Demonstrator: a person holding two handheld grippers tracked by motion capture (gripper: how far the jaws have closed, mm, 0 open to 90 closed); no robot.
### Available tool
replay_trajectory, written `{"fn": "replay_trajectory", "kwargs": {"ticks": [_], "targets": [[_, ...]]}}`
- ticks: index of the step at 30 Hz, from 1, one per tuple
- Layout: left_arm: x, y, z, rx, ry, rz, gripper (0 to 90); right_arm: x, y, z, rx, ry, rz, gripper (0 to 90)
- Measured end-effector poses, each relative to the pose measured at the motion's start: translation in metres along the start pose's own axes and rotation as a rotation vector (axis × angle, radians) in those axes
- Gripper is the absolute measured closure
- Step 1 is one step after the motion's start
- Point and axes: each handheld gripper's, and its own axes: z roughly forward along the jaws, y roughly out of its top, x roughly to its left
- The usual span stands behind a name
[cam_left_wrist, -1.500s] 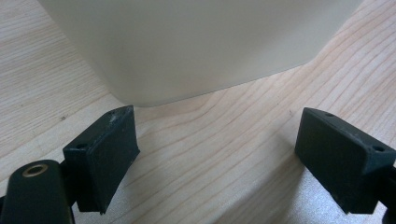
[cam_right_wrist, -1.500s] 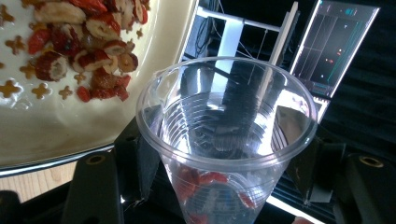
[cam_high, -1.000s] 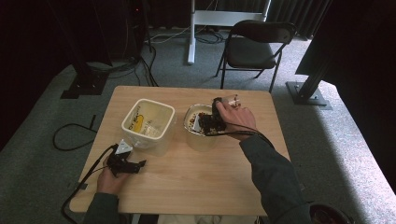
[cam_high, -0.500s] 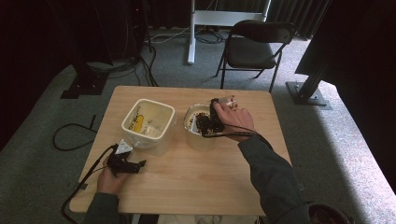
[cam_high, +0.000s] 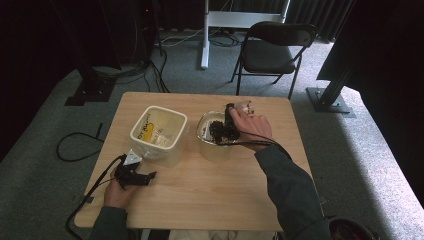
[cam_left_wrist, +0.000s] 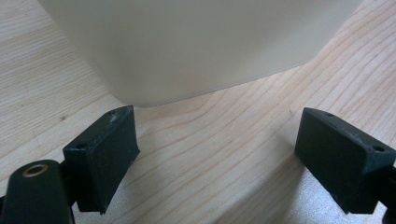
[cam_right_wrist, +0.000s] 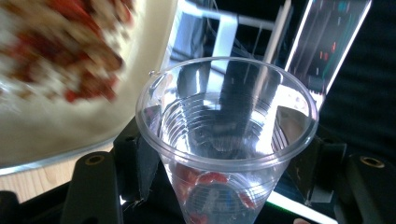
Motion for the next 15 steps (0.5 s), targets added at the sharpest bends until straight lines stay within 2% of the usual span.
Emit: {"fn": "replay_trajectory", "kwargs": {"ticks": [1, 4, 5, 7, 8, 10, 15], "targets": [[0.0000, 0.0000, 0.0000, 0.000, 0.000, 0.000, 13.6, 0.0008, 0.0004, -0.0007, -0.001, -0.002, -0.008, 33.8], [0.0000, 0.0000, 0.0000, 0.000, 0.000, 0.000, 13.6, 0.0057, 0.0041, -0.0101, -0.089, 0.022, -0.039, 33.8], [0.0000, 0.0000, 0.0000, 0.000, 0.000, 0.000, 13.6, 0.0050, 0.0041, -0.0092, -0.081, 0.013, -0.032, 33.9], [0.0000, 0.0000, 0.0000, 0.000, 0.000, 0.000, 13.6, 0.0006, 0.0014, -0.0031, -0.038, 0.010, 0.011, 33.7], [0.0000, 0.0000, 0.0000, 0.000, 0.000, 0.000, 13.6, 0.0004, 0.0012, -0.0029, -0.030, 0.012, 0.013, 33.7], [0.0000, 0.0000, 0.0001, -0.001, 0.000, -0.001, 13.6, 0.0041, 0.0021, -0.0075, -0.076, 0.021, -0.014, 33.8], [0.0001, 0.0001, 0.0001, -0.001, 0.001, 0.000, 13.6, 0.0012, 0.0011, -0.0042, -0.063, 0.011, 0.021, 33.9]]}}
